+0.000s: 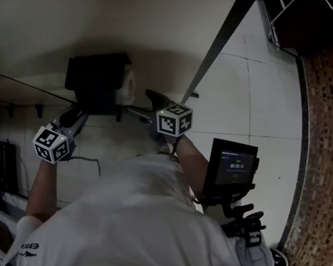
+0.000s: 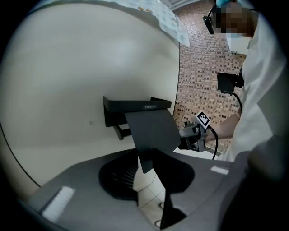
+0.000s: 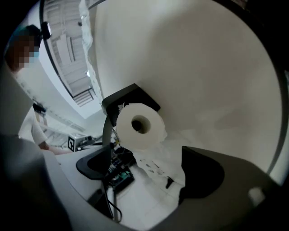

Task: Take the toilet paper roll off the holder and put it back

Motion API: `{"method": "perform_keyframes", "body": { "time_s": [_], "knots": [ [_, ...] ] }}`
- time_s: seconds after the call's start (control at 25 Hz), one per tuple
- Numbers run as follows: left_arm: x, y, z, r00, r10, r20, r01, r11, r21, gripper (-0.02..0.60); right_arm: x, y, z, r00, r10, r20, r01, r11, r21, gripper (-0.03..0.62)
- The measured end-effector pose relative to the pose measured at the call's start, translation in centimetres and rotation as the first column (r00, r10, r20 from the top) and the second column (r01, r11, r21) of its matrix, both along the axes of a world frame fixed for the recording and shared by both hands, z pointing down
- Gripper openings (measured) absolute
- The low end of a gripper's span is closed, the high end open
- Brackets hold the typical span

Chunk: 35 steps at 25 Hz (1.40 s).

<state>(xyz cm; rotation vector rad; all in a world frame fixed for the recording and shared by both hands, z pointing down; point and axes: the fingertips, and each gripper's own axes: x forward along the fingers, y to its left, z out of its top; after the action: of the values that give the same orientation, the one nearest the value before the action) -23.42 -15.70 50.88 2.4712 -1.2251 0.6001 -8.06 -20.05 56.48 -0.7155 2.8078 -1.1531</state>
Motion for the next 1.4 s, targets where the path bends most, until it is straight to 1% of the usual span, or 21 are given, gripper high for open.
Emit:
{"method": "perform_keyframes", "body": {
  "time_s": [0.04, 0.08, 0.12, 0.16, 0.2, 0.28, 0.32, 0.4, 0.44, 0.48, 0.56, 0.6, 0.76, 0.8, 0.88, 0.96, 1.04, 1.2, 1.32, 1.4],
  "knots": [
    [-0.3, -0.1, 0.3, 1.000, 0.000, -0.003, 0.000, 1.000, 0.000, 0.101, 0.5, -0.1, 0.4, 0.997, 0.009, -0.075, -0.005, 0.999, 0.047, 0.487],
    [-0.6, -0.2, 0.6, 1.000, -0.001, -0.005, 0.001, 1.000, 0.000, 0.101, 1.0, -0.1, 0.7, 0.986, 0.027, -0.166, -0.009, 0.994, 0.107, 0.455],
    [-0.9, -0.2, 0.8, 1.000, -0.001, -0.008, 0.001, 1.000, 0.002, 0.101, 1.6, -0.2, 0.8, 0.962, 0.060, -0.266, -0.011, 0.984, 0.180, 0.393],
    [-1.1, -0.1, 1.0, 1.000, -0.001, -0.011, 0.001, 1.000, 0.004, 0.101, 2.3, -0.4, 0.6, 0.927, 0.107, -0.360, -0.010, 0.965, 0.261, 0.338],
    [-1.2, -0.1, 1.1, 1.000, -0.001, -0.014, 0.001, 1.000, 0.006, 0.101, 2.8, -0.5, 0.1, 0.886, 0.164, -0.435, -0.005, 0.939, 0.343, 0.295],
    [-1.3, -0.1, 1.1, 1.000, -0.001, -0.019, 0.001, 1.000, 0.011, 0.100, 3.7, -1.0, -1.4, 0.810, 0.272, -0.520, 0.006, 0.882, 0.471, 0.216],
    [-1.2, -0.1, 1.1, 1.000, -0.001, -0.021, 0.001, 1.000, 0.012, 0.098, 4.1, -1.2, -1.9, 0.775, 0.311, -0.549, 0.017, 0.859, 0.511, 0.188],
    [-1.1, -0.2, 1.1, 1.000, 0.000, -0.024, 0.000, 1.000, 0.011, 0.097, 4.4, -1.6, -2.6, 0.706, 0.360, -0.610, 0.070, 0.822, 0.566, 0.095],
    [-1.0, -0.3, 1.0, 1.000, 0.002, -0.025, -0.001, 1.000, 0.010, 0.097, 4.4, -1.7, -2.7, 0.674, 0.371, -0.639, 0.112, 0.803, 0.585, 0.070],
    [-0.9, -0.3, 1.0, 1.000, 0.004, -0.024, -0.004, 1.000, 0.008, 0.097, 4.3, -1.7, -2.8, 0.647, 0.375, -0.664, 0.159, 0.785, 0.598, 0.061],
    [-0.8, -0.4, 1.0, 1.000, 0.008, -0.023, -0.008, 1.000, 0.008, 0.097, 4.0, -1.9, -2.9, 0.605, 0.370, -0.705, 0.243, 0.757, 0.606, 0.063],
    [-0.7, -0.5, 0.9, 1.000, 0.009, -0.023, -0.009, 1.000, 0.008, 0.097, 3.8, -2.0, -2.9, 0.592, 0.364, -0.719, 0.274, 0.749, 0.604, 0.063],
    [-0.6, -0.4, 1.1, 1.000, 0.012, -0.023, -0.012, 1.000, 0.007, 0.097, 3.0, -2.3, -2.3, 0.565, 0.309, -0.765, 0.361, 0.741, 0.566, 0.070],
    [-0.6, -0.3, 1.2, 1.000, 0.012, -0.023, -0.012, 1.000, 0.007, 0.097, 2.7, -2.2, -2.1, 0.554, 0.293, -0.779, 0.388, 0.737, 0.553, 0.076],
    [-0.7, -0.2, 1.3, 1.000, 0.013, -0.023, -0.013, 1.000, 0.009, 0.097, 1.9, -1.9, -1.5, 0.520, 0.258, -0.814, 0.457, 0.722, 0.520, 0.107],
    [-0.8, -0.2, 1.2, 1.000, 0.015, -0.021, -0.015, 1.000, 0.009, 0.097, 1.0, -1.8, -1.2, 0.478, 0.226, -0.849, 0.529, 0.697, 0.484, 0.171],
    [-0.8, -0.3, 1.2, 1.000, 0.017, -0.020, -0.017, 1.000, 0.008, 0.097, 0.3, -1.9, -1.1, 0.440, 0.200, -0.876, 0.594, 0.667, 0.450, 0.207],
    [-0.5, -0.6, 1.3, 1.000, 0.017, -0.014, -0.017, 1.000, 0.002, 0.097, -0.5, -2.4, -0.8, 0.376, 0.155, -0.913, 0.687, 0.614, 0.388, 0.232],
    [-0.2, -0.9, 1.4, 1.000, 0.019, -0.012, -0.019, 1.000, 0.001, 0.097, -0.7, -2.9, -0.5, 0.317, 0.179, -0.931, 0.740, 0.568, 0.361, 0.232],
    [0.0, -0.9, 1.5, 1.000, 0.021, -0.010, -0.021, 1.000, 0.002, 0.095, -1.0, -3.0, -0.5, 0.301, 0.183, -0.936, 0.760, 0.547, 0.352, 0.232]
  ]
}}
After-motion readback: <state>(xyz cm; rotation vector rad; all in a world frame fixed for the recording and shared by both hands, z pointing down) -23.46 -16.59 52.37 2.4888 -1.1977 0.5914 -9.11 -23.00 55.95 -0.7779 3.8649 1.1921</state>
